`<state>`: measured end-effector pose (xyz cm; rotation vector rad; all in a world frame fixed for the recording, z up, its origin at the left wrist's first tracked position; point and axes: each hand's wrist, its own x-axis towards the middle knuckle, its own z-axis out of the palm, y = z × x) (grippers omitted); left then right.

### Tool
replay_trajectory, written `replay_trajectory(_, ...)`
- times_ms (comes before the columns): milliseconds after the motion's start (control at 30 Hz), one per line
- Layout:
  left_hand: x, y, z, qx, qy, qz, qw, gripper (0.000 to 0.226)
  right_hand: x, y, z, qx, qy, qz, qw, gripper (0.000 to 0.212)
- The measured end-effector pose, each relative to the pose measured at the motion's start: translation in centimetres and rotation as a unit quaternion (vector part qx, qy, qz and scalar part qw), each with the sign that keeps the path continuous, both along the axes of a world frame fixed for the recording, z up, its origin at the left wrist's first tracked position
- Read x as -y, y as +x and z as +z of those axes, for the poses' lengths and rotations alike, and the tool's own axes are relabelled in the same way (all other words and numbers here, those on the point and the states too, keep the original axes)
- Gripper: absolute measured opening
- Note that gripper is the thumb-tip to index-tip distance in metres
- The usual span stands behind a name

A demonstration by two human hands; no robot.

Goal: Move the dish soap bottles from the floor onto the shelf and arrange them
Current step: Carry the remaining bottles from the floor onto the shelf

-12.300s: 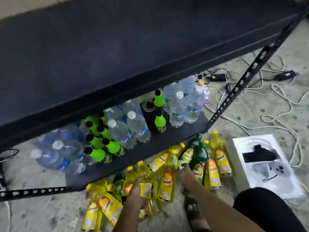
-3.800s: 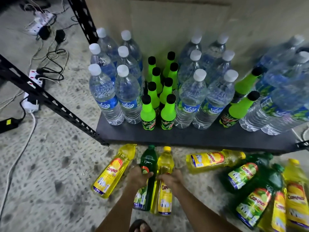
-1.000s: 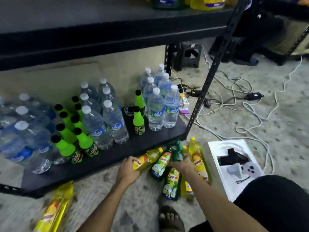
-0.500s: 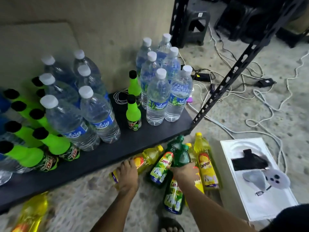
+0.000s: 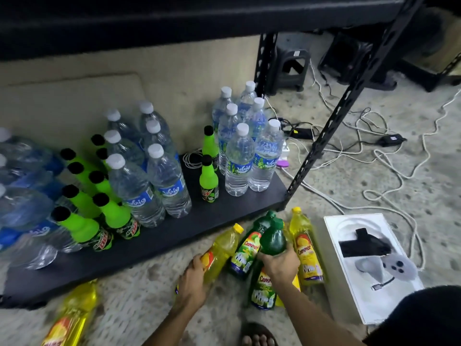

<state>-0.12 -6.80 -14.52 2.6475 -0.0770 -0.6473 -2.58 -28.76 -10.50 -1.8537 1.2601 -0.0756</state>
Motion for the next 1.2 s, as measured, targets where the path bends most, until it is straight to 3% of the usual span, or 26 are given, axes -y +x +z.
replay_trajectory(167,-0.8,-2.3,9.3,0.044,-0.099,0.020,0.994,0.078,-0.3,-1.1,7.3,0.115,-0.045,0.015,0.992,0.069)
replay_trajectory(367,-1.1,-4.0,24.7,0.179,-0.204,0.008,0.962,0.080,0.4,-2.5,20.6,0.275,-0.037,0.066,0.958,0.068)
replay_trajectory(600,-0.4,-6.8,43.8,0.373,-0.344,-0.030,0.861,0.077,0.8,-6.2,41.4,0.432,-0.120,0.158,0.880,0.058)
replay_trajectory(700,0.2,-6.5,50.8,0.419,-0.408,-0.024,0.811,0.076,0.8,-7.0,49.6,0.479,-0.155,0.180,0.845,0.066)
replay_trajectory(833,0.4,-2.3,57.4,0.475,-0.415,-0.009,0.776,0.085,0.5,-5.6,57.9,0.513,-0.185,0.200,0.814,0.071)
replay_trajectory(1000,0.4,6.7,61.5,0.468,-0.393,0.040,0.790,0.090,-1.6,-0.1,63.6,0.516,-0.230,0.222,0.795,0.068)
replay_trajectory(1200,1.3,17.5,61.4,0.449,-0.355,0.088,0.815,0.089,-4.8,10.1,64.1,0.476,-0.230,0.215,0.821,0.071)
